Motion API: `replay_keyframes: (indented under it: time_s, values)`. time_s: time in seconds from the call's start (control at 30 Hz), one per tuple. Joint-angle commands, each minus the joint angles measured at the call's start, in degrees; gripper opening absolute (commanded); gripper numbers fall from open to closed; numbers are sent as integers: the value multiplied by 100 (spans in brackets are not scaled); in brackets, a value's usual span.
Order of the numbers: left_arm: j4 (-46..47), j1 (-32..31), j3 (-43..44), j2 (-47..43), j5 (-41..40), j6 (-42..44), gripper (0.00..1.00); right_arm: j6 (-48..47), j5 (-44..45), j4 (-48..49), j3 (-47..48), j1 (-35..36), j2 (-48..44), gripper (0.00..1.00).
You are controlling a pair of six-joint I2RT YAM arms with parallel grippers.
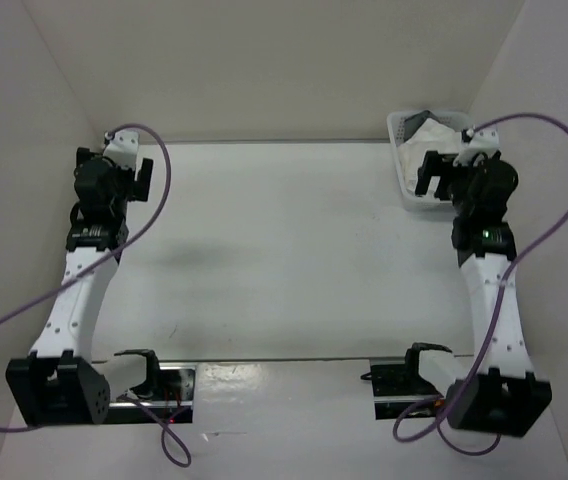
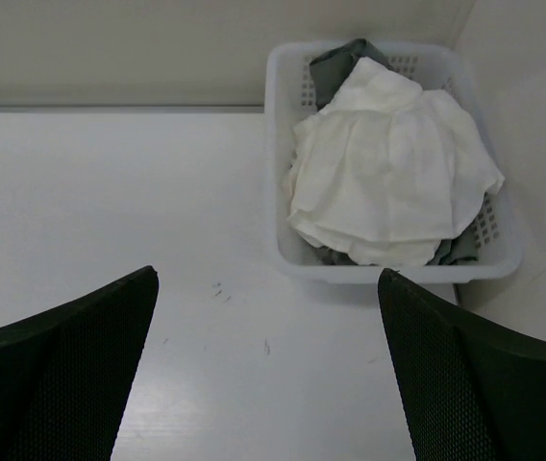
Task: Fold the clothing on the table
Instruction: Grab the skirt from the pile
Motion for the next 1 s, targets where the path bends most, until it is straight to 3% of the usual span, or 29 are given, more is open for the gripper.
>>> replay_keyframes:
  time_s: [0.0,0.03,0.13,0.2,0.33,0.5,0.57,0.67,0.73,0.97]
  values:
    - [-652,1,894,723,-1260,-537,100,-118,283,-1199,1482,-73,1129,99]
    - [-793,1,957,881,-1260,-643,100,-213,213,-1793,1798,-74,1732,99]
    - [-1110,1,957,1005,-1181,-811,100,-670,185,-2395,2802,-127,2527,99]
    - [-1250,1,905,1216,-1312,-1013,100,-671,1067,-2485,3189,-127,3020,99]
    - [-1269,54,615,1278,-1655,-1233,100,-926,1679,-2336,3401,-127,3566,99]
    - [-1531,37,562,1971,-2146,-795,100,-1269,1197,-2572,3848,-179,4558,99]
    - [-2302,36,1375,2462,-2377,-1003,100,-1235,1118,-2643,4200,-232,4903,99]
    - [-3784,36,2842,3648,-2281,-1961,100,-1173,698,-2494,4560,-355,5332,99]
    - [-4220,36,3951,4256,-2280,-2217,100,-1120,643,-2240,4648,-355,5543,99]
    - [-3756,-166,4227,4064,-1640,-2640,100,-900,362,-1756,5256,-680,6370,99]
